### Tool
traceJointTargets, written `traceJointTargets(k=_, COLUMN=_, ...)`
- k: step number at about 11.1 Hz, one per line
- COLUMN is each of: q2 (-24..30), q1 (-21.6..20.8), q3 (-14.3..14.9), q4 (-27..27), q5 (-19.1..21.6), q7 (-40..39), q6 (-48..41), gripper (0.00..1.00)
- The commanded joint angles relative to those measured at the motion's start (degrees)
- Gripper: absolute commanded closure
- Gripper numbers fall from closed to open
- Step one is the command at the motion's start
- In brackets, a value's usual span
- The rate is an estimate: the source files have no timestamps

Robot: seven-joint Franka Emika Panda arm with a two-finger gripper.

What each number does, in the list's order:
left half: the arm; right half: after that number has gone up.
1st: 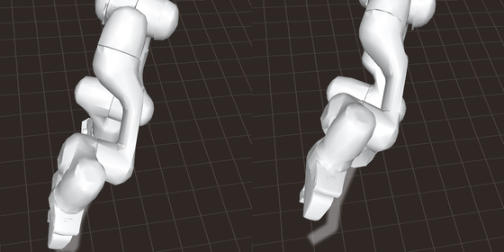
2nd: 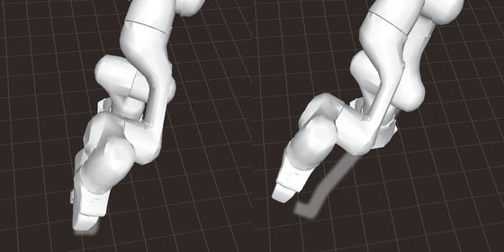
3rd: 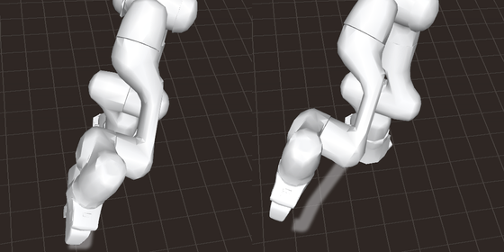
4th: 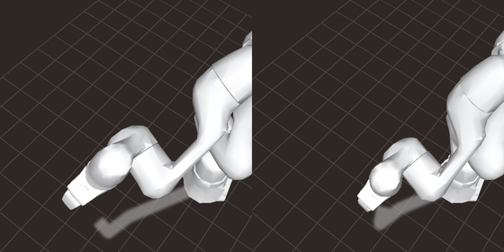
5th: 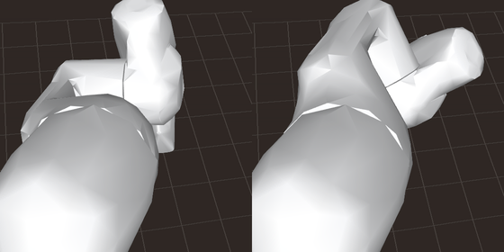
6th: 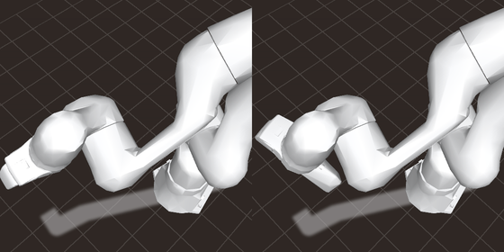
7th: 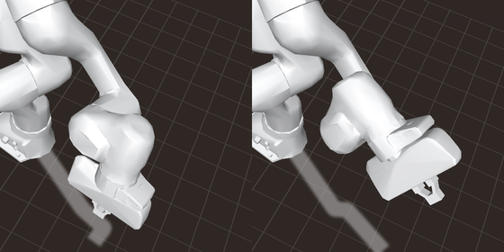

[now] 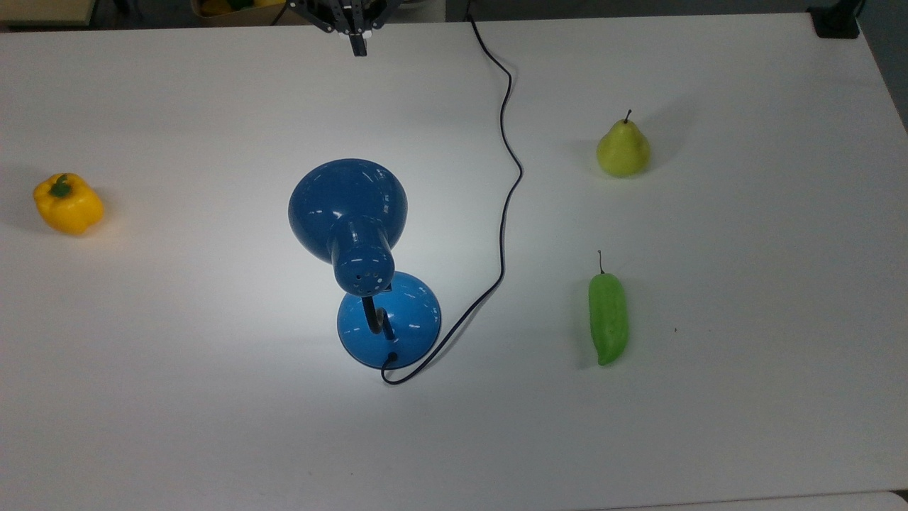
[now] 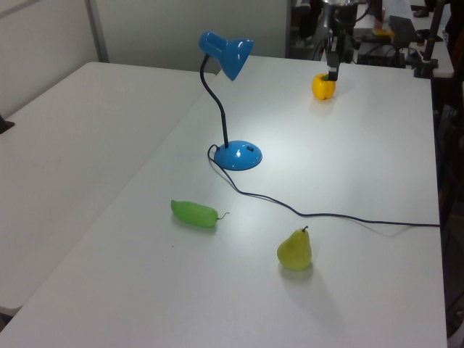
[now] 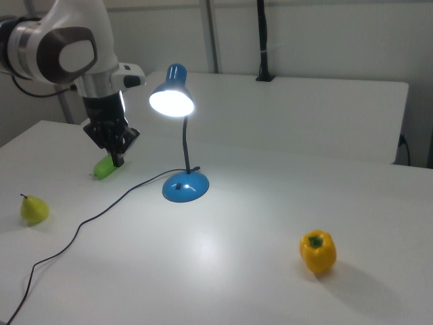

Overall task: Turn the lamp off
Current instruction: 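Move the gripper down toward the switch on the blue lamp base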

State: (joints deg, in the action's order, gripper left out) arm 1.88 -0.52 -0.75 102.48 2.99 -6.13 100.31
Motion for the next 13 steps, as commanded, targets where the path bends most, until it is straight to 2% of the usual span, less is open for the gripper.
traceJointTargets(k=1, q2=0.1, q1=-0.9, q3=0.2, q4=8.1, q5=-0.9, q7=-1.1, q6=8.8, gripper=1.00)
traceJointTargets(k=4, q2=-4.6, q1=-1.0, q3=0.0, q4=9.3, q5=-0.9, q7=-0.7, q6=16.4, gripper=1.00)
traceJointTargets(k=7, q2=-8.7, q1=-2.1, q3=0.0, q4=11.2, q5=-0.9, q7=-0.6, q6=28.0, gripper=1.00)
traceJointTargets(k=13, q2=-18.0, q1=-3.0, q3=0.0, q4=11.1, q5=-1.0, q7=-0.4, q6=50.6, gripper=1.00)
